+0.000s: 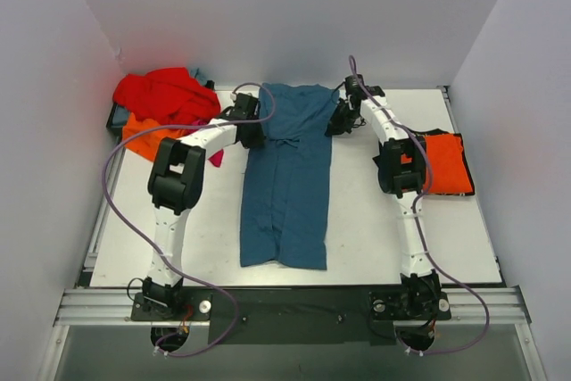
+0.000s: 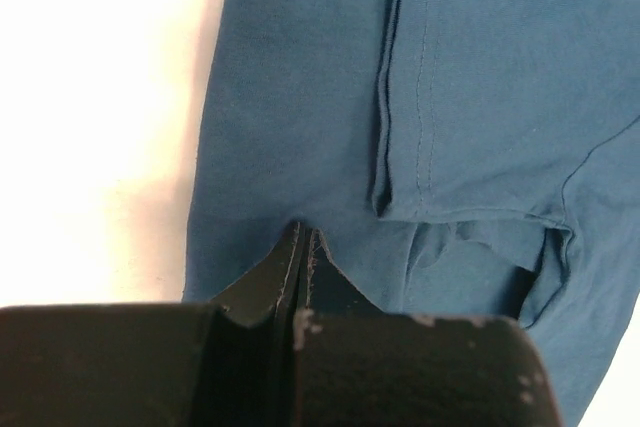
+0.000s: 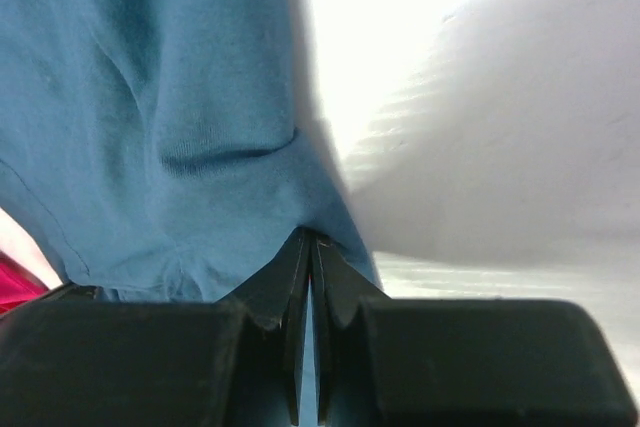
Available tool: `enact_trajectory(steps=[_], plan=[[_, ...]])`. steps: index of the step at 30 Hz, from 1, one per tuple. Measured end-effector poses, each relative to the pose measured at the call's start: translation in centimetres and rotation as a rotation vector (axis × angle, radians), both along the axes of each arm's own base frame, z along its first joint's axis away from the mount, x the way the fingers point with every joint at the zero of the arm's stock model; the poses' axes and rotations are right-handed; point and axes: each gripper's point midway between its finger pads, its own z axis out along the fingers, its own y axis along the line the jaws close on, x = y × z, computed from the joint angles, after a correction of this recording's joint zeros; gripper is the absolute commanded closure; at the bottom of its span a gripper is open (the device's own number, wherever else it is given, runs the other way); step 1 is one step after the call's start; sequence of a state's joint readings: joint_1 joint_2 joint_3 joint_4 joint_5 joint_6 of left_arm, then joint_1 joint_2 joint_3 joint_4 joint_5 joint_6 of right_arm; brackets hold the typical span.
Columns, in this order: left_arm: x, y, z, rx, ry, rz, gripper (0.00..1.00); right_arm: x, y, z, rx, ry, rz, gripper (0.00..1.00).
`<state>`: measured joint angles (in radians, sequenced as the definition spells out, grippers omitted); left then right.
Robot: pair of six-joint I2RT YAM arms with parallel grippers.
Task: Fold and stack the t-shirts
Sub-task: Rotate the tshirt 90 degrees, then grab the bottom of the folded rectangular tshirt with both arms
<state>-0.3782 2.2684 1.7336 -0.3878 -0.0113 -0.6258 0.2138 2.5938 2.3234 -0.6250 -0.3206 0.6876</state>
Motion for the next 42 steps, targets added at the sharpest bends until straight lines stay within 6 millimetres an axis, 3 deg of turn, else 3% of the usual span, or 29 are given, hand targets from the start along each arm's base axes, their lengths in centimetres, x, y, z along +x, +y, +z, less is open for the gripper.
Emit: enact_trajectory(steps=[4,9,11,12,15,20,22,24,27,29,32,34,37,42], plan=[[-0.9,-0.7,0.0,-0.024,-0.033,0.005,1.00,0.6,-1.4,0.1,0.010,-0.002,-0.021,1.00],[-2.3,-1.7,0.2,-0.026,-0.035,-0.022,1.00,0.3,-2.2,0.4,0.017,-0.002,0.002,0.73],[-3.0,-1.6,0.3,-0.011,-0.028,-0.034,0.88,-0.7,-2.3,0.7,-0.010,0.000,0.025,0.70],[-3.6,-1.4,0.6,0.007,-0.021,-0.039,0.77,-1.9,-2.3,0.9,-0.034,0.007,0.044,0.69],[-5.0,-0.2,2.2,0.053,-0.029,-0.042,0.64,-6.1,-1.6,2.1,-0.083,0.028,0.095,0.66],[-7.9,1.8,8.2,0.072,-0.134,-0.023,0.64,-14.9,-0.2,5.1,-0.131,-0.012,0.185,0.64],[-10.1,2.5,10.1,0.063,-0.173,-0.021,0.64,-18.2,-0.2,5.6,-0.128,-0.039,0.213,0.62],[-13.1,3.1,10.7,0.053,-0.188,-0.032,0.64,-21.2,-1.0,5.3,-0.134,-0.034,0.219,0.59],[-18.4,2.9,9.2,0.055,-0.143,-0.082,0.63,-25.9,-2.7,3.4,-0.155,0.007,0.213,0.58],[-22.0,2.4,7.0,0.057,-0.083,-0.131,0.62,-29.0,-3.4,1.9,-0.161,0.041,0.214,0.58],[-27.6,2.8,3.3,0.059,0.043,-0.186,0.62,-34.4,-3.6,-0.2,-0.162,0.105,0.243,0.52],[-30.3,3.2,1.8,0.061,0.106,-0.202,0.62,-36.9,-3.0,-0.5,-0.151,0.110,0.275,0.52],[-33.2,3.3,0.9,0.047,0.170,-0.225,0.62,-39.0,-1.5,-0.2,-0.121,0.075,0.326,0.52],[-35.2,2.8,1.0,-0.015,0.199,-0.237,0.62,-41.6,-0.9,0.2,-0.082,0.047,0.336,0.52]])
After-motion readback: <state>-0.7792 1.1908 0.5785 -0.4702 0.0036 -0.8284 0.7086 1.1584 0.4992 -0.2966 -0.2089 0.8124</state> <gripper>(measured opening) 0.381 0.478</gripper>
